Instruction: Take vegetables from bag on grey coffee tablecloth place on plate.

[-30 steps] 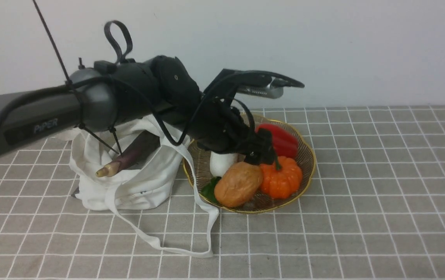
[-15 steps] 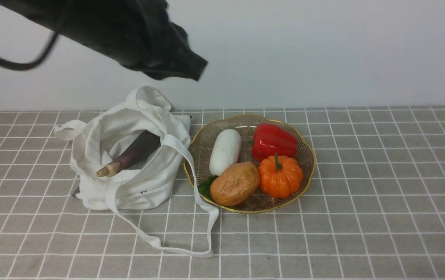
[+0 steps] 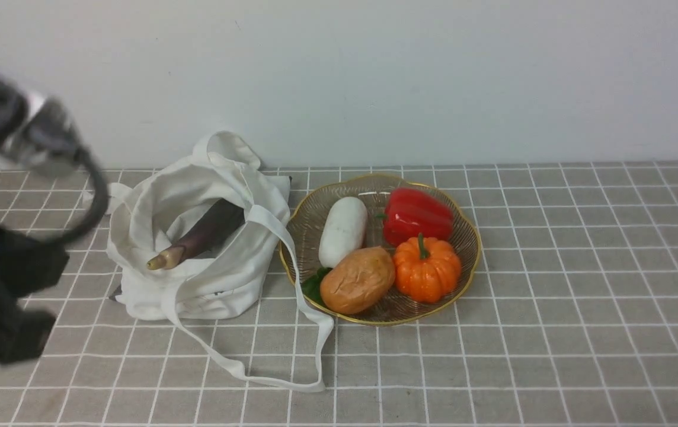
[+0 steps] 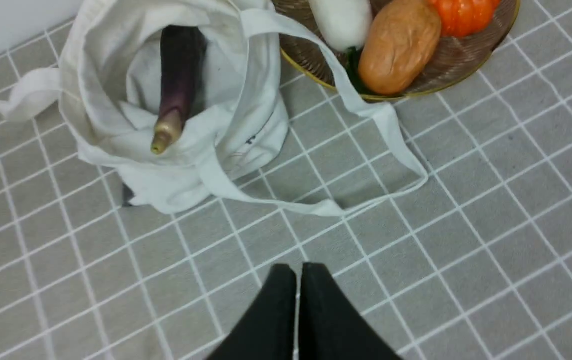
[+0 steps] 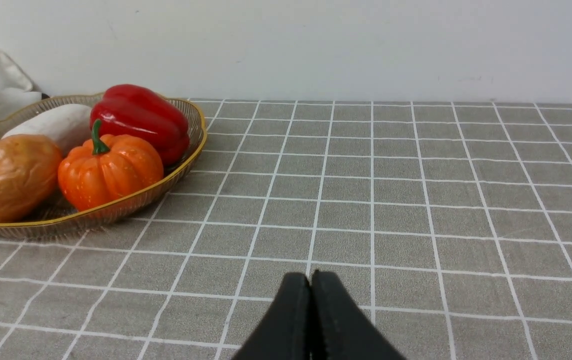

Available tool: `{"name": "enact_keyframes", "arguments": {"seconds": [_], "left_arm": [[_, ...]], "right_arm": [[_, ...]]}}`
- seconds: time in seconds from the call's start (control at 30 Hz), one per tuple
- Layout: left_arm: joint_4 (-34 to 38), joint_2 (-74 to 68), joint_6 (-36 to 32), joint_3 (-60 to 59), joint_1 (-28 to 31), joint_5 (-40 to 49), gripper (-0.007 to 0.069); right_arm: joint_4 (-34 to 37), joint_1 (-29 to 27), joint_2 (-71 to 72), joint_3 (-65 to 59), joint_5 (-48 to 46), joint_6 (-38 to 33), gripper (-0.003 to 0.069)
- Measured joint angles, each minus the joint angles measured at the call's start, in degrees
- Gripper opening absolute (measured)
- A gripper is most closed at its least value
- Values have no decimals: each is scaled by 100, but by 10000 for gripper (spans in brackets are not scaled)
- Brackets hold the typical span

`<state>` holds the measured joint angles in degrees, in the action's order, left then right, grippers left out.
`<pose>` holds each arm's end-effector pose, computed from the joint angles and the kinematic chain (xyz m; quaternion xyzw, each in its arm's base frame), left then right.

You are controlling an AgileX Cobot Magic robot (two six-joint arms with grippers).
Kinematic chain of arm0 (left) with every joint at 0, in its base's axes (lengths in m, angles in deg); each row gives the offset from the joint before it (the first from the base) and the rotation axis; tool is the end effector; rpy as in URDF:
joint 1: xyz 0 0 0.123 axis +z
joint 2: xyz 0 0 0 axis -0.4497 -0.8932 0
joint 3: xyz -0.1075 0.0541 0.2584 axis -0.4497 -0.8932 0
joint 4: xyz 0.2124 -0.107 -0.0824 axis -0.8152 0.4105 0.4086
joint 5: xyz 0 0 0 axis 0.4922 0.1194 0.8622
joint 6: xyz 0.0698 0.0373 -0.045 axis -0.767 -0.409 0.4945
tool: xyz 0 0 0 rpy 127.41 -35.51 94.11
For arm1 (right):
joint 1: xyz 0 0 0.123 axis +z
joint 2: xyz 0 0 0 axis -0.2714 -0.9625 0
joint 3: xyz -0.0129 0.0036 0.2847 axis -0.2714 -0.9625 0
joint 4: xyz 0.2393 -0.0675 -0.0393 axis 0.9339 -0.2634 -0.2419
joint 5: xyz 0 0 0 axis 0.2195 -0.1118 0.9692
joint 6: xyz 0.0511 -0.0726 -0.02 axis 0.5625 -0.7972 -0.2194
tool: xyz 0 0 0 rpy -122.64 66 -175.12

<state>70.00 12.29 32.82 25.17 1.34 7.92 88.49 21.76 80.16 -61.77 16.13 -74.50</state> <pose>0.1202 -0.0558 0.3666 0.2175 0.8920 -0.0736 0.3894 0.0520 0.0062 0.1722 -0.0257 0.8057 0.0482 0.5898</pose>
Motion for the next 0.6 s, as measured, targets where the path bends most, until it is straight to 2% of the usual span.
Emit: {"name": "enact_keyframes", "arguments": {"seconds": [0.07, 0.17, 0.2, 0.23, 0.27, 0.4, 0.6], "left_arm": [[85, 416, 105, -536, 0, -489, -5], [493, 1227, 323, -1963, 4, -2100, -5], [512, 1262, 329, -2030, 4, -2188, -5], [703, 1537, 365, -2550, 4, -2892, -5], [805, 1660, 372, -2744, 4, -3144, -5], [945, 1914, 389, -3353, 4, -3745, -5], [951, 1956, 389, -3830, 4, -3581, -5]], "right_arm": [[0, 0, 0, 0, 0, 0, -15], [0, 0, 0, 0, 0, 0, -15], [0, 0, 0, 0, 0, 0, -15], [0, 0, 0, 0, 0, 0, -15], [0, 0, 0, 0, 0, 0, -15], [0, 0, 0, 0, 0, 0, -15], [0, 0, 0, 0, 0, 0, -15]]}}
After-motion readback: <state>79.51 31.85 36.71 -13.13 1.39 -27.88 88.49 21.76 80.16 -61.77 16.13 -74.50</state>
